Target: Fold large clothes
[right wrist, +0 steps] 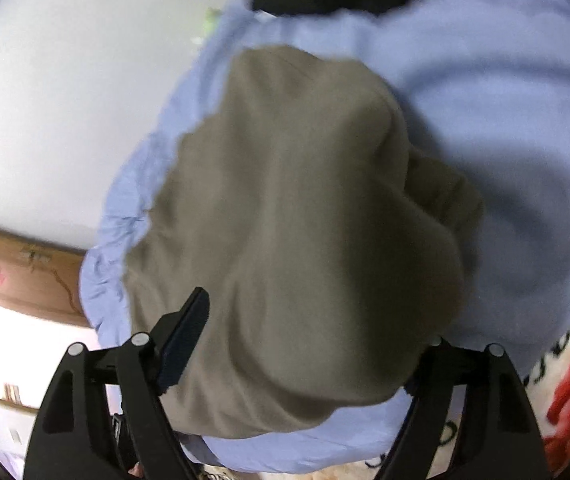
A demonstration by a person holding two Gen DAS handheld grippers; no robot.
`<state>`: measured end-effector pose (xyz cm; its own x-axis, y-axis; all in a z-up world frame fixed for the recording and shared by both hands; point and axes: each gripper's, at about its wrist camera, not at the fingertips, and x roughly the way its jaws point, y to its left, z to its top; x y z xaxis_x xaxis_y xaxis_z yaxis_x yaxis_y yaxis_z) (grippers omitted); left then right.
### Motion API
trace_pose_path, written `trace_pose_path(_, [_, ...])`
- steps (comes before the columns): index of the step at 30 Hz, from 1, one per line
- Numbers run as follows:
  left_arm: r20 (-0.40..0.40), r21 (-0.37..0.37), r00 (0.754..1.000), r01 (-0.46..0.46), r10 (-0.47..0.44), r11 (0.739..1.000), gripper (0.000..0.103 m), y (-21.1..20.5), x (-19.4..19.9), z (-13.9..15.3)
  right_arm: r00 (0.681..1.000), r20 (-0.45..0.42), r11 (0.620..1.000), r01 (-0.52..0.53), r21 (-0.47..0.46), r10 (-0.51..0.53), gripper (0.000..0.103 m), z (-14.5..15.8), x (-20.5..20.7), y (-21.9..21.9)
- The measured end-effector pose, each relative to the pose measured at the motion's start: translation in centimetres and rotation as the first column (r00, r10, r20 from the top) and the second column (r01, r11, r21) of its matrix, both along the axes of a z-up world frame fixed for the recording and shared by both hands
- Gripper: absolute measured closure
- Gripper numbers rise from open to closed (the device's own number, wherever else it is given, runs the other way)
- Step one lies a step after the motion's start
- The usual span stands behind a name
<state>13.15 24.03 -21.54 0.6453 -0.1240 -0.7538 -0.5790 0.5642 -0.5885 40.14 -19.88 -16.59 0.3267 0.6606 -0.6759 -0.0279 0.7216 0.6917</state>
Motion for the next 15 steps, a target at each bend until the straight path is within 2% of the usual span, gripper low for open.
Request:
trace_pose_path(1, [-0.022, 0.033, 0.999, 0.042, -0.041, 0.999, 0.008, -0.6, 0.7, 0.2, 1.000, -0.007, 0.999, -0.016, -0.035, 0.016, 0.024, -0.2, 0.1, 0.5])
trace_pose_path(3, [-0.078, 0.091, 0.996, 0.055, -0.047, 0.994, 0.008, -0.9, 1.1, 0.0, 0.998, -0.049, 0.995, -0.032, -0.097, 0.027, 0.024, -1.4, 0.5, 1.3])
trace_pose_path(4, [-0.110, 0.094, 0.993, 0.051, -0.041, 0.994, 0.008, -0.9, 1.3, -0.4, 0.997, -0.077, 0.993, -0.037, -0.116, 0.028, 0.023, -2.1, 0.8, 1.5])
trace_pose_path(6, [-0.126, 0.044, 0.991, 0.039, -0.033, 0.998, 0.008, -0.7, 1.6, -1.3, 0.995, -0.095, 0.993, -0.034, -0.115, 0.023, 0.023, -2.9, 1.3, 1.6])
trace_pose_path(9, [-0.098, -0.032, 0.995, 0.033, -0.036, 0.999, 0.008, -0.2, 2.9, -2.2, 0.996, -0.090, 0.997, -0.017, -0.078, 0.010, 0.026, -3.0, 1.7, 1.5])
trace_pose_path(11, [-0.077, -0.054, 0.996, 0.033, -0.037, 0.998, 0.009, 0.0, 3.3, -2.5, 0.997, -0.075, 0.998, -0.014, -0.058, 0.010, 0.044, -2.9, 1.5, 1.3])
trace_pose_path(12, [-0.051, -0.071, 0.998, 0.036, -0.040, 0.997, 0.020, 0.1, 3.4, -2.5, 0.998, -0.065, 0.999, -0.019, -0.026, 0.018, 0.059, -2.8, 1.5, 1.2])
trace_pose_path(13, [-0.013, -0.099, 0.998, 0.053, -0.055, 0.994, 0.041, 0.1, 3.5, -2.4, 0.998, -0.061, 1.000, -0.021, -0.008, 0.020, 0.062, -2.7, 1.5, 1.2])
trace_pose_path(15, [0.005, -0.109, 0.998, 0.056, -0.056, 0.992, 0.049, -0.1, 3.3, -2.2, 0.998, -0.063, 1.000, -0.011, 0.015, 0.012, 0.069, -2.3, 1.5, 0.9])
